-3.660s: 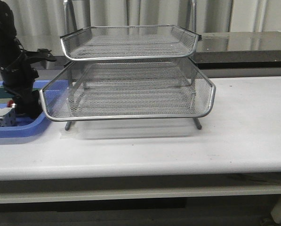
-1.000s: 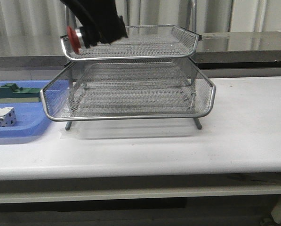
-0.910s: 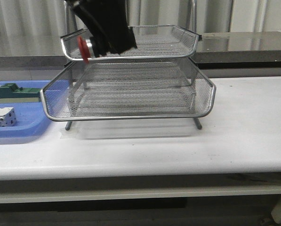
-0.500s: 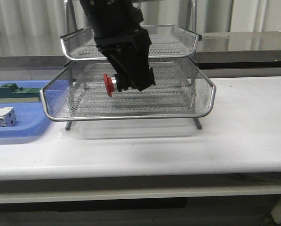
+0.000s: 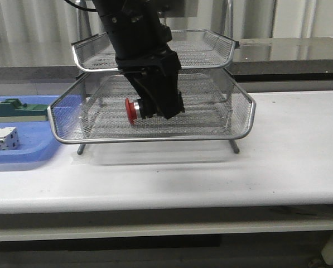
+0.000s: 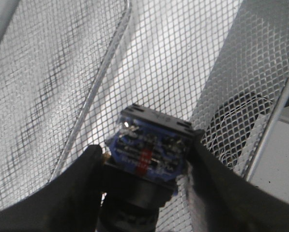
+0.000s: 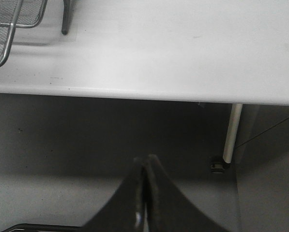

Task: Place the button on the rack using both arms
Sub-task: 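Carry the button over and lower it into the pulled-out mesh tray, then open the left gripper and lift it away from the button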

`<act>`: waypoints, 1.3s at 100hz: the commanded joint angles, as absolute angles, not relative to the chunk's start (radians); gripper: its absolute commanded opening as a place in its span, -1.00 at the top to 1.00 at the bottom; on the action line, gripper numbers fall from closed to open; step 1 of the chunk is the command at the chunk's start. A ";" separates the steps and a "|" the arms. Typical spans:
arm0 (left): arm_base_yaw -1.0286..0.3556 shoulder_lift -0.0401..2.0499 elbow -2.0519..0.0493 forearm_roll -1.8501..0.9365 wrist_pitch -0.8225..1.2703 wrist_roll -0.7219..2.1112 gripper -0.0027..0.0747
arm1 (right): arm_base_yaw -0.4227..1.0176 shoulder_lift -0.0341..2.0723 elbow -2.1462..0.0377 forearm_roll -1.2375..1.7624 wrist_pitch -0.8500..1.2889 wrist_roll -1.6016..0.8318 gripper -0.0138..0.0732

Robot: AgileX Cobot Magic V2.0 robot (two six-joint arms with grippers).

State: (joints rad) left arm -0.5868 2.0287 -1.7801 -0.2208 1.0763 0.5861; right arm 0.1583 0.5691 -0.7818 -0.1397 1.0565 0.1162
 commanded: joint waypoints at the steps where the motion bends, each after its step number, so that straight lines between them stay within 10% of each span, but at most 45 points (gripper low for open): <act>1: -0.593 1.972 -1.809 -0.245 1.068 0.584 0.05 | 0.156 0.572 -0.815 -0.160 1.001 0.115 0.84; 24: -0.593 1.972 -1.809 -0.245 1.066 0.584 -0.58 | 0.156 0.572 -0.815 -0.160 1.001 0.115 0.84; 130: -0.409 1.676 -1.883 -0.240 1.276 0.426 -0.49 | 0.156 0.572 -0.815 -0.160 1.001 0.115 0.84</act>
State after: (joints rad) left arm -0.4661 1.7834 -1.8970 -0.2249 1.2468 0.4503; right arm 0.1583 0.5691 -0.7818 -0.1397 1.0565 0.1162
